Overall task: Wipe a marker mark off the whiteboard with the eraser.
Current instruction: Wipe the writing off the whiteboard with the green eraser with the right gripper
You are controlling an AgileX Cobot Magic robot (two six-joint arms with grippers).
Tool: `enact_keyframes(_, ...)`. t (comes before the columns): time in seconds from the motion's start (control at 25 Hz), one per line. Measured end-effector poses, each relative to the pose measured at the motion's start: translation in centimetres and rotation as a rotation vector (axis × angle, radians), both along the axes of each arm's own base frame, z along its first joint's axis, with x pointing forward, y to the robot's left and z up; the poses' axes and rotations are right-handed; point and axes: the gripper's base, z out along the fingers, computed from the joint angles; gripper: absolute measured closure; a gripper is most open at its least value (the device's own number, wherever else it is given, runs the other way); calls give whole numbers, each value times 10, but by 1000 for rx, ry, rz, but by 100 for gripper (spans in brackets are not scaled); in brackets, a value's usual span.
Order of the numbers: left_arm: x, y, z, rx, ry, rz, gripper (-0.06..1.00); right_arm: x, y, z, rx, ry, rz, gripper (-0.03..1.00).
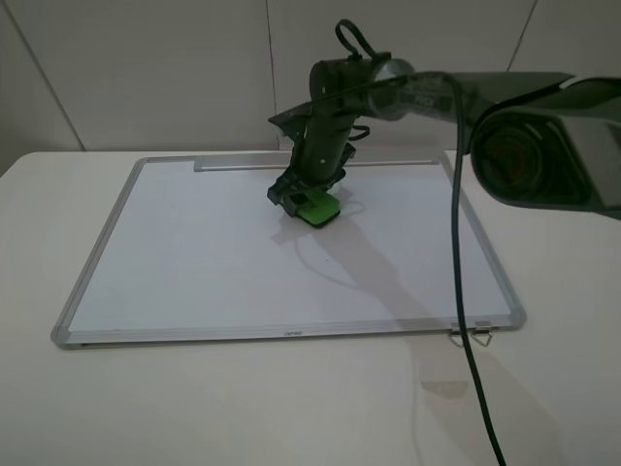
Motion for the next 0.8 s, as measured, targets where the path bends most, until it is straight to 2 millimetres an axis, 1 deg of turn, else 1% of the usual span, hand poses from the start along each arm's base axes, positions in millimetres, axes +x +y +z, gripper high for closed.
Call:
enact_keyframes(0.04, 0, 0, 0, 0, 0, 0, 26, -3, 4, 0, -3, 4, 15, 37)
enact_keyframes(0.12, 0, 0, 0, 0, 0, 0, 26, -15, 21, 0, -10, 15, 57, 37)
enact_keyframes(0.24, 0, 0, 0, 0, 0, 0, 26, -38, 51, 0, -14, 19, 135, 37)
enact_keyframes(0.36, 0, 0, 0, 0, 0, 0, 26, -52, 68, 1, -22, 20, 182, 37)
enact_keyframes(0.52, 0, 0, 0, 0, 0, 0, 26, -51, 66, 1, -27, 21, 187, 37)
enact_keyframes(0.64, 0, 0, 0, 0, 0, 0, 26, -44, 57, 1, -27, 24, 178, 37)
enact_keyframes(0.76, 0, 0, 0, 0, 0, 0, 26, -27, 34, 1, -28, 24, 122, 37)
enact_keyframes(0.8, 0, 0, 0, 0, 0, 0, 26, -16, 18, 1, -28, 24, 86, 37)
